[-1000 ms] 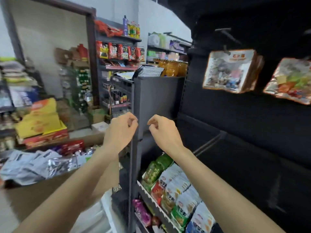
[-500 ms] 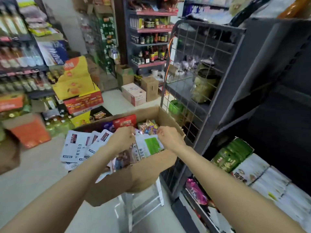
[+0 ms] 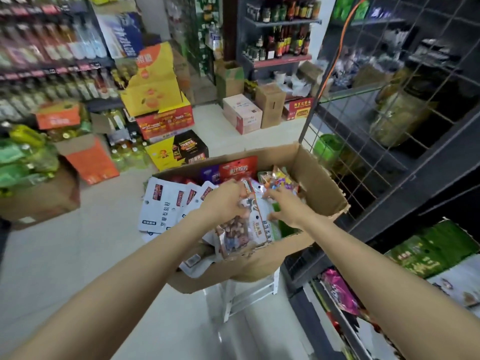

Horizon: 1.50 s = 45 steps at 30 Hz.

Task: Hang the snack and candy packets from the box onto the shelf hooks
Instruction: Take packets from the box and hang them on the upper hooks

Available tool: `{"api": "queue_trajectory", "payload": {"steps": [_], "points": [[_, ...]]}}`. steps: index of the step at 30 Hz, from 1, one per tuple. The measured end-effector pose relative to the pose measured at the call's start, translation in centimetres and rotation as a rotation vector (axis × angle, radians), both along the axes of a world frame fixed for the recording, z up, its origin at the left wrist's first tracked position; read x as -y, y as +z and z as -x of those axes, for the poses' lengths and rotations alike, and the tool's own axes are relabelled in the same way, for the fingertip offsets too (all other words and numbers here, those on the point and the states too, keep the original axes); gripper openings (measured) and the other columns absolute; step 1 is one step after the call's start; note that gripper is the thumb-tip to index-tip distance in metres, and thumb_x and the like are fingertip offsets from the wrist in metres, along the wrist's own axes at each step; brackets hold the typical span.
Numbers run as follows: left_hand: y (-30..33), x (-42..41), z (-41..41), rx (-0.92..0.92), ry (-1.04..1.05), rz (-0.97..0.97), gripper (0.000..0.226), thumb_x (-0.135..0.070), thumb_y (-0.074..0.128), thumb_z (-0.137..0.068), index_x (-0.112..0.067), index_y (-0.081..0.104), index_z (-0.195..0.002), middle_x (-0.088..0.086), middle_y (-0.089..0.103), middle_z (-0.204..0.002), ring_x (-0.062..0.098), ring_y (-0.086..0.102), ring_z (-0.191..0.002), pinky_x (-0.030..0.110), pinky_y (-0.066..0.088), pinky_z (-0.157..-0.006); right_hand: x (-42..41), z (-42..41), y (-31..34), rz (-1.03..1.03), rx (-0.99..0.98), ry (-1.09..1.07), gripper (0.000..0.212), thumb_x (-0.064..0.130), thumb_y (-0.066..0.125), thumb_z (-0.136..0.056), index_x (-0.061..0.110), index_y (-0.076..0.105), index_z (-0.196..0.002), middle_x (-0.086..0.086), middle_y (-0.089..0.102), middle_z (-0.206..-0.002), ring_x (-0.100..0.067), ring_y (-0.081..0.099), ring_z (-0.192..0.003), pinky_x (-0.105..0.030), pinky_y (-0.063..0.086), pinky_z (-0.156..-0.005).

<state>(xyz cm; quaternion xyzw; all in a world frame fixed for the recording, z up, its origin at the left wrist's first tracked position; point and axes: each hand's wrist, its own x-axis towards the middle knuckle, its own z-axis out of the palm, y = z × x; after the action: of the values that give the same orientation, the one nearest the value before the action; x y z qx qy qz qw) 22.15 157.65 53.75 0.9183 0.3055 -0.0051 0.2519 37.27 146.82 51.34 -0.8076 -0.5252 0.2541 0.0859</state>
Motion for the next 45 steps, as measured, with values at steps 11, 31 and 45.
{"api": "queue_trajectory", "payload": {"steps": [11, 31, 45], "points": [[7.0, -0.6, -0.1, 0.405, 0.165, -0.22, 0.058, 0.0, 0.05, -0.087, -0.03, 0.028, -0.132, 0.005, 0.057, -0.085, 0.027, 0.056, -0.072, 0.037, 0.043, -0.056, 1.7, -2.2, 7.0, -0.557, -0.14, -0.337, 0.025, 0.009, 0.062, -0.089, 0.022, 0.046, -0.074, 0.005, 0.058, -0.077, -0.015, 0.057, -0.071, -0.028, 0.054, -0.052], [22.7, 25.1, -9.0, 0.691, -0.126, -0.168, 0.063, -0.066, 0.031, -0.09, -0.015, 0.067, -0.096, 0.004, 0.057, -0.112, 0.026, 0.056, -0.105, 0.037, 0.042, -0.083, 30.0, 1.8, 24.9, -1.09, 0.354, -0.801, 0.02, 0.013, 0.052, -0.09, 0.006, 0.046, -0.072, -0.007, 0.052, -0.062, -0.014, 0.039, -0.055, -0.028, 0.029, -0.051], [30.2, 57.0, -6.6, 1.022, -0.504, 0.145, 0.038, -0.025, 0.035, -0.102, -0.001, 0.062, -0.114, 0.015, 0.061, -0.111, 0.029, 0.055, -0.107, 0.036, 0.038, -0.087, 59.6, 9.0, 30.7, -1.063, 0.434, -0.634, 0.03, 0.024, 0.063, -0.089, 0.03, 0.059, -0.119, 0.01, 0.04, -0.144, -0.009, 0.034, -0.133, -0.029, 0.031, -0.107]]}}
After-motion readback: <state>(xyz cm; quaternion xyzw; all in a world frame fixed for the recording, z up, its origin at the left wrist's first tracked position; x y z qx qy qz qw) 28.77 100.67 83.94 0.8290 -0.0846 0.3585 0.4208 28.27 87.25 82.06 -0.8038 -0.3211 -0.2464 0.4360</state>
